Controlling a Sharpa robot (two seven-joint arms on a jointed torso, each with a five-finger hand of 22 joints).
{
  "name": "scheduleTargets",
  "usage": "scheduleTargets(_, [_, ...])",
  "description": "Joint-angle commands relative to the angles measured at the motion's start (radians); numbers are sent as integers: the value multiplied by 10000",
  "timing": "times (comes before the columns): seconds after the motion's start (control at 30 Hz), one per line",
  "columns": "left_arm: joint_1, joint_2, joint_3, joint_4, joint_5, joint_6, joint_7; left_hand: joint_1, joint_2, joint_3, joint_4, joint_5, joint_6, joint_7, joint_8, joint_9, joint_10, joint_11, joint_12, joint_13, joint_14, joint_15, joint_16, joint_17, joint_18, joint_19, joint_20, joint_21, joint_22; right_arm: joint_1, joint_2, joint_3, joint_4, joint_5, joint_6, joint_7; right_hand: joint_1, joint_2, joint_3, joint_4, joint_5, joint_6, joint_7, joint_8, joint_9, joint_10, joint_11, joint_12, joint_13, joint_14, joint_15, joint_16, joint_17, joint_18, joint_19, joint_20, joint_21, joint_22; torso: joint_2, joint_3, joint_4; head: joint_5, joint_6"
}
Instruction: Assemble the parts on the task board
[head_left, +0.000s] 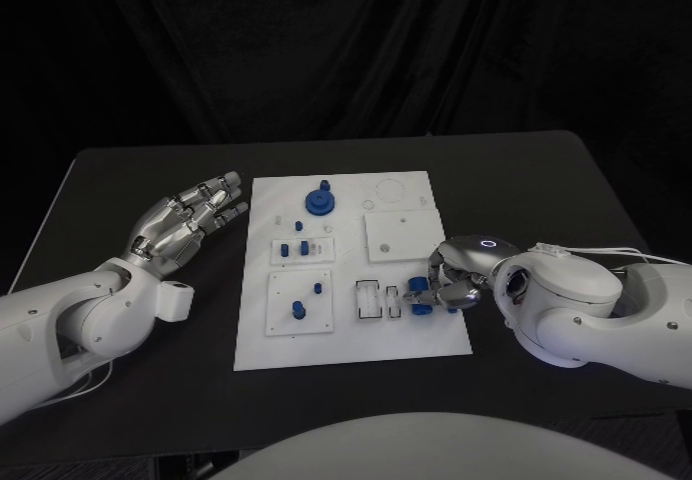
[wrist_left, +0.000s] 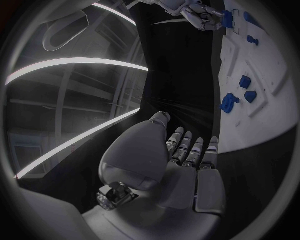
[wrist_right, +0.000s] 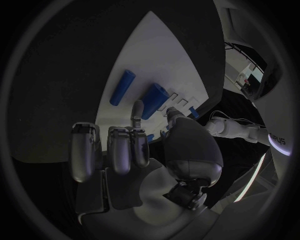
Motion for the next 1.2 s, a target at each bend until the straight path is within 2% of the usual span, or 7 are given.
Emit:
scheduleTargets(0.03, [-15, 29, 7, -14, -71, 281, 610, 86, 3, 77, -10, 41, 27, 81, 9, 17, 39, 74, 51, 11, 4, 60, 46, 15, -58, 42, 43, 29, 9, -65, 48, 1, -61, -159, 181, -226, 69, 153, 108, 18, 233, 142, 18, -112, -8, 1042, -39, 27, 2632, 1041, -69, 25, 2631, -142, 631, -56, -40, 2308, 5, -7, 7, 5, 2])
scheduleTargets(0.1, [-15, 39, 7, -28, -71, 304, 592, 88, 3, 81, -13, 42, 66, 96, 15, 22, 46, 82, 64, 12, 9, 70, 53, 15, -72, 45, 43, 30, 9, -87, 88, 1, -99, -160, 188, -228, 67, 182, 122, 18, 345, 174, 18, -164, -5, 1042, -40, 27, 2632, 1041, -70, 25, 2631, -140, 628, -56, -44, 2306, 4, -7, 3, 11, 2])
scheduleTargets(0.27, [-17, 76, 7, -67, -71, 368, 537, 118, 8, 125, -48, 53, 197, 197, 43, 39, 90, 142, 141, 21, 45, 105, 125, 23, -142, 66, 37, 40, 23, -131, 187, 2, -182, -161, 288, -245, -114, 194, 80, 16, 1577, 350, 18, -503, 11, 1042, -42, 27, 2632, 1025, -73, -5, 2557, -127, 602, -58, -92, 2286, -2, -8, 2, 29, 2])
scheduleTargets(0.67, [-31, 121, 7, -141, -71, 471, 421, 163, 21, 225, -103, 78, 517, 360, 113, 77, 185, 237, 307, 39, 124, 188, 277, 42, -241, 107, 35, 57, 60, -160, 402, 2, -523, -55, 257, -303, -44, 428, 260, -17, 2828, 508, 48, -1094, 88, 1042, -17, 27, 2632, 1001, -56, -51, 2451, -100, 553, -43, -196, 2249, 1, -5, 3, 51, 2])
scheduleTargets(0.77, [-36, 123, 7, -143, -71, 489, 405, 171, 20, 255, -115, 83, 632, 398, 141, 90, 225, 285, 375, 46, 150, 202, 328, 48, -266, 122, 34, 64, 77, -161, 422, 2, -560, 18, 209, -306, 413, 335, 469, -114, 3950, 412, 71, -1345, 136, 1042, 5, 27, 2632, 988, -41, -78, 2393, -85, 527, -36, -256, 2229, 0, -6, -1, 65, 2])
scheduleTargets(0.9, [-43, 125, 7, -146, -71, 501, 391, 173, 20, 265, -118, 84, 673, 412, 150, 94, 236, 301, 392, 48, 159, 204, 346, 51, -272, 129, 34, 67, 87, -162, 458, 2, -623, 172, 224, -308, 910, 139, 717, -111, 4980, 277, 149, -1651, 203, 1042, 66, 27, 2632, 975, 7, -108, 2332, -71, 502, 6, -318, 2209, 0, -6, -1, 59, 2])
scheduleTargets(1.2, [-52, 127, 7, -134, -71, 549, 348, 182, 2, 372, -138, 95, 1087, 561, 267, 140, 447, 523, 700, 80, 252, 191, 502, 68, -291, 165, 25, 80, 112, -163, 554, 3, -733, 698, 433, -317, 1467, -95, 926, -273, 5273, -296, 376, -2109, 221, 1042, 260, 27, 2632, 965, 145, -132, 2285, -63, 483, 114, -373, 2192, 1, -6, 2, 81, 2])
